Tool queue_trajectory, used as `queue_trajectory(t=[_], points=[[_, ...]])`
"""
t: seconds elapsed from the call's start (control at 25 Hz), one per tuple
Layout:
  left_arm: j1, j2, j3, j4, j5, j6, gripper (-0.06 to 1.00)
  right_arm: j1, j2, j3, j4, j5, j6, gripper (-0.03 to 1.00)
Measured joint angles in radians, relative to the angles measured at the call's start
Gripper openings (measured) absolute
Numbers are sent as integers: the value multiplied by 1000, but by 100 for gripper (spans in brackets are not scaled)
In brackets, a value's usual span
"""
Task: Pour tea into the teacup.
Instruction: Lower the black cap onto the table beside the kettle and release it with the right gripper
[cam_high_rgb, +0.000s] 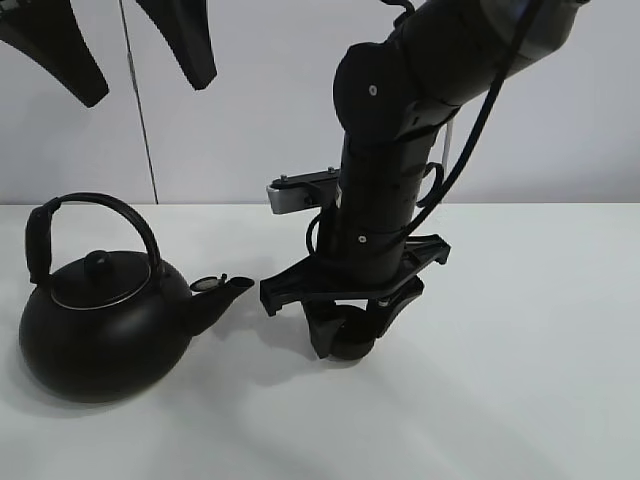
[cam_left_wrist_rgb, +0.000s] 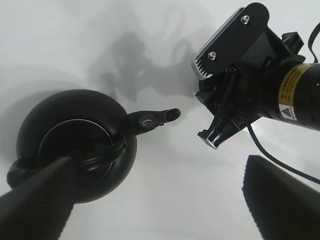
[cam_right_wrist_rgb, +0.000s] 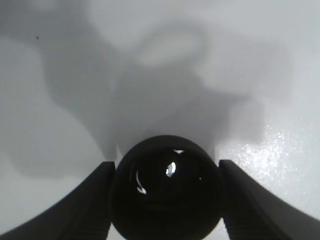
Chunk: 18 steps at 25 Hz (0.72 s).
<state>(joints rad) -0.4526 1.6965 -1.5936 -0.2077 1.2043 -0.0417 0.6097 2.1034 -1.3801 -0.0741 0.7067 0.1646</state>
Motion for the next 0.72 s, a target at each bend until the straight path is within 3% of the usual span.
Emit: queue_trajectory(t=[0.48, 0.72], points=[[0, 0, 0, 0, 0, 0, 65, 0, 8, -3, 0, -1, 21, 41], [0, 0, 0, 0, 0, 0, 65, 0, 19, -26, 0, 33, 23, 62]])
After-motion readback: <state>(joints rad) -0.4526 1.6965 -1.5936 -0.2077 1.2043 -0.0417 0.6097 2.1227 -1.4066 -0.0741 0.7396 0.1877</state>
